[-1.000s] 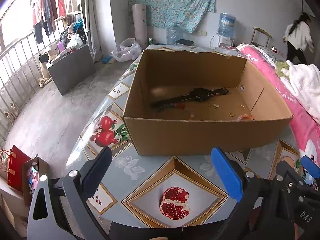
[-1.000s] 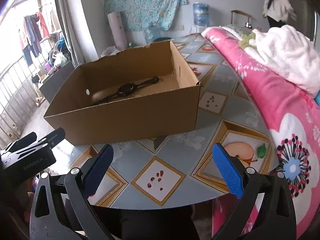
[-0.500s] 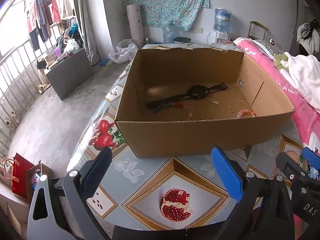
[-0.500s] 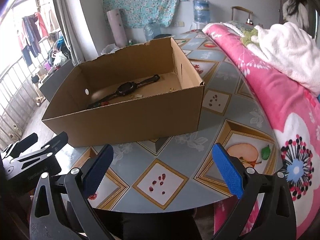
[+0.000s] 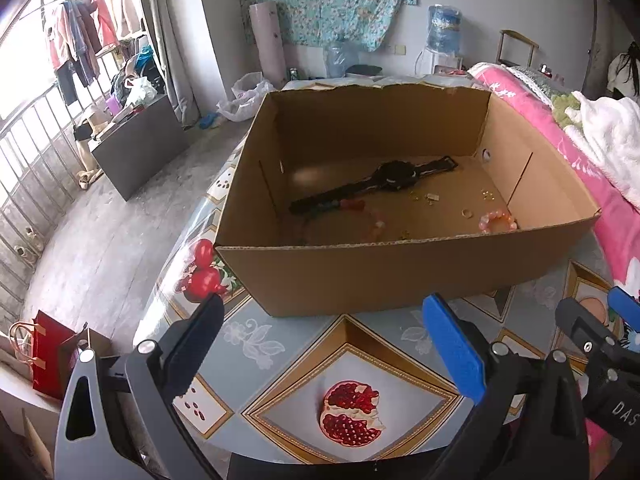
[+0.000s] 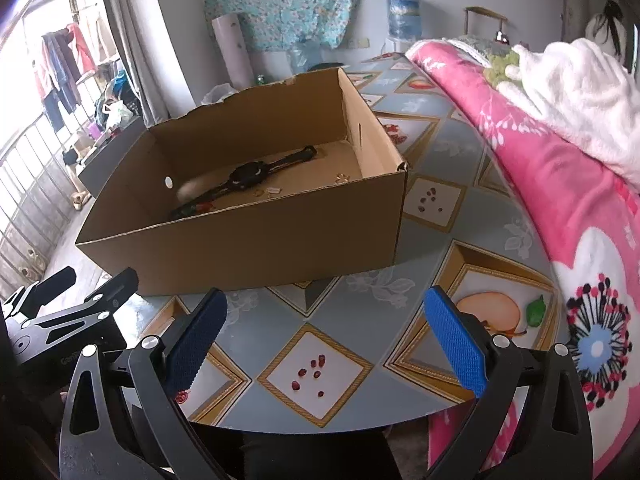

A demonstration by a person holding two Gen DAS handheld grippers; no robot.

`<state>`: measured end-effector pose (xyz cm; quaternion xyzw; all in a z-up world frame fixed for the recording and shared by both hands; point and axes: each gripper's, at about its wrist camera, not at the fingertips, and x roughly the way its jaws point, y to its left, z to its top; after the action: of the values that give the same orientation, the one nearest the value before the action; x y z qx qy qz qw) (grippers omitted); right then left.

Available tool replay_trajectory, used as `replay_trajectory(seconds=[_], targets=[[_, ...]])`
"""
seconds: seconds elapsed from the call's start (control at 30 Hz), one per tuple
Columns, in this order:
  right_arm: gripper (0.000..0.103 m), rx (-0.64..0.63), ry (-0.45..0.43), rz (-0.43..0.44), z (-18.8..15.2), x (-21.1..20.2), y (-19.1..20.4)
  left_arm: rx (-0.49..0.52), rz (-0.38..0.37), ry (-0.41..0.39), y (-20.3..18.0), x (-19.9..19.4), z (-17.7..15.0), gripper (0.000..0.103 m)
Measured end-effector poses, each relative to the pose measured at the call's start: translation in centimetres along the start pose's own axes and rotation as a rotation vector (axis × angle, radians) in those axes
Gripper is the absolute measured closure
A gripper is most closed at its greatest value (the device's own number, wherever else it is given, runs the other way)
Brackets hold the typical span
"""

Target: Organize jewelry

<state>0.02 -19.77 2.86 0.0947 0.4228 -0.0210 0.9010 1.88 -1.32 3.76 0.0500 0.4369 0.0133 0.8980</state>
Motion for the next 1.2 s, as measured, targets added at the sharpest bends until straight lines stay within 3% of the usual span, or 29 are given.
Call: replay_trajectory(seconds=[1.2], targets=[[0.008,-0.026,0.033,-0.005,0.9,0.8,1.4,-0.047,-0.025,0.037,1.8,1.0,-0.1,0.006]])
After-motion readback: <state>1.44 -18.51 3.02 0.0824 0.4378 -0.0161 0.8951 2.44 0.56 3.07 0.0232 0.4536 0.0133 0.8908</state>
